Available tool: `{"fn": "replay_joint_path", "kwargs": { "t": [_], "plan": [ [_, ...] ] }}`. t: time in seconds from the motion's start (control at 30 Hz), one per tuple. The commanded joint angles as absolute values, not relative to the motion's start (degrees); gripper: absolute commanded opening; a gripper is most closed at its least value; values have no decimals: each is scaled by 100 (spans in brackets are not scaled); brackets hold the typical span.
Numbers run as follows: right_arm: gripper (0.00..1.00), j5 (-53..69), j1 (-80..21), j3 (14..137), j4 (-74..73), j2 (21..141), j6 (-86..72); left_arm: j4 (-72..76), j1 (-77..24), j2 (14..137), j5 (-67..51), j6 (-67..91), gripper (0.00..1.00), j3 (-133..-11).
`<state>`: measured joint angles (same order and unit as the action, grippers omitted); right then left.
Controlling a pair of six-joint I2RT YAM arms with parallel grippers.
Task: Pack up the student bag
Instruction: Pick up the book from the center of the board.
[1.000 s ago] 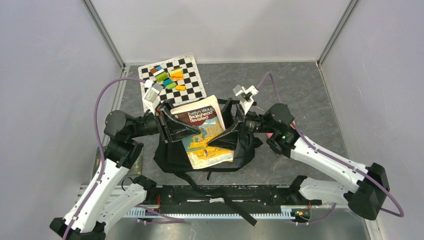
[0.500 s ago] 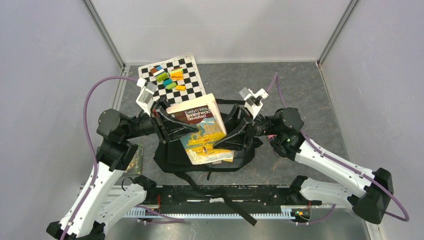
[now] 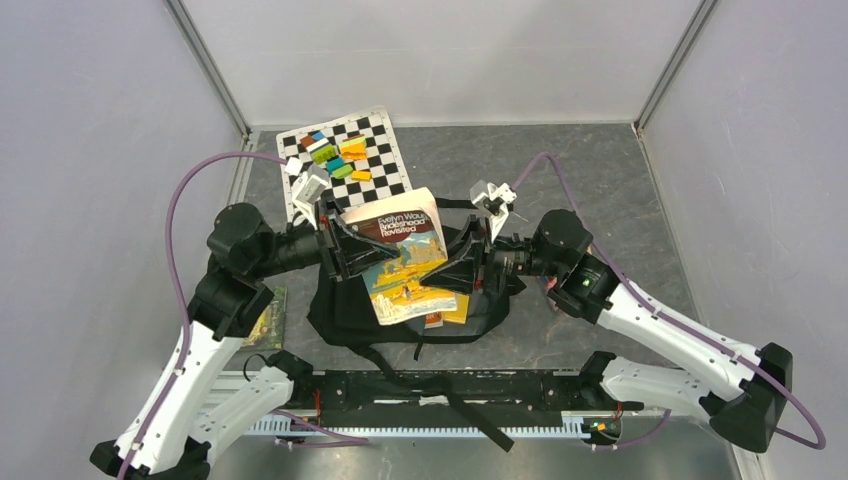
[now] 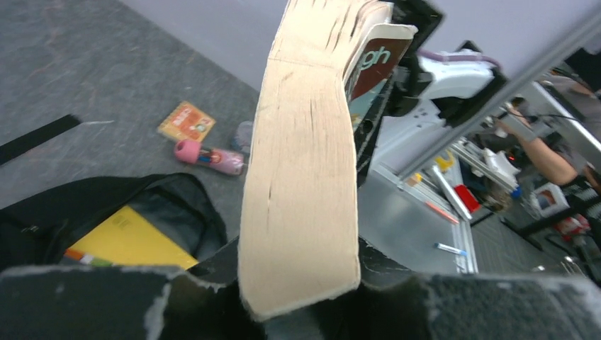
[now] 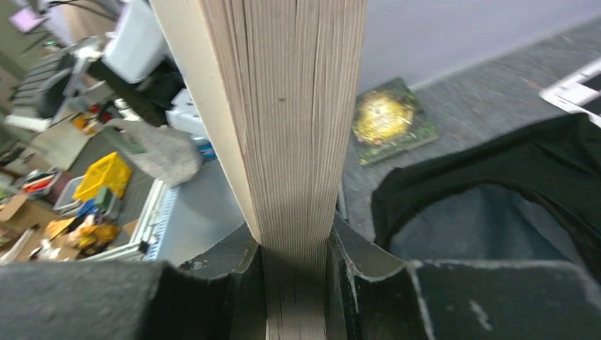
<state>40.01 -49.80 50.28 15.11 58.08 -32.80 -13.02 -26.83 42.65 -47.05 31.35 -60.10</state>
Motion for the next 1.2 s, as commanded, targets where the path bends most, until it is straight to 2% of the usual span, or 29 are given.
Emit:
{"fn": "replay_joint_path", "kwargs": {
  "t": [0.0,0.07,0.13,0.17,0.2,0.27,0.3,0.5,0.87,0.97,1.03,1.17],
  "plan": [
    [0,2395,-5011,5431,-333,5593,-2560,-2140,-2629,4213,-2964,2025,2,-6529],
    [0,1928,-5010,5379,-512,5472,-2566,-2217,-2628,4179,-2809,1897,5,-6418],
    [0,1517,-5002,5275,-503,5301,-2689,-2191,-2629,4200,-2917,1933,21,-6277],
    [0,1370,-5006,5214,-501,5215,-2749,-2178,-2630,4240,-2962,1989,43,-6215],
    [0,1190,-4990,5176,-505,5128,-2804,-2180,-2628,4284,-3002,2058,70,-6153],
    [0,839,-4916,5080,-576,4973,-2877,-2258,-2628,4348,-2964,2192,97,-6058],
    [0,655,-4859,5065,-668,4911,-2882,-2334,-2628,4373,-2869,2243,99,-6003],
    [0,-302,-4438,4971,-1491,4628,-2850,-3014,-2628,4383,-1888,2654,100,-5489],
    [0,-14,-4348,3716,-1660,3805,-4401,-2507,-2645,4225,-2451,3428,100,-4133],
    [0,559,-4350,3409,-1405,3755,-4857,-2443,-2672,4373,-2406,3466,99,-3909],
    [0,880,-4351,3198,-1174,3753,-5211,-2462,-2673,4420,-2418,3416,92,-3894],
    [0,1391,-4351,2892,-765,3758,-5770,-2239,-2680,4492,-2775,3429,53,-3973]
  ]
}}
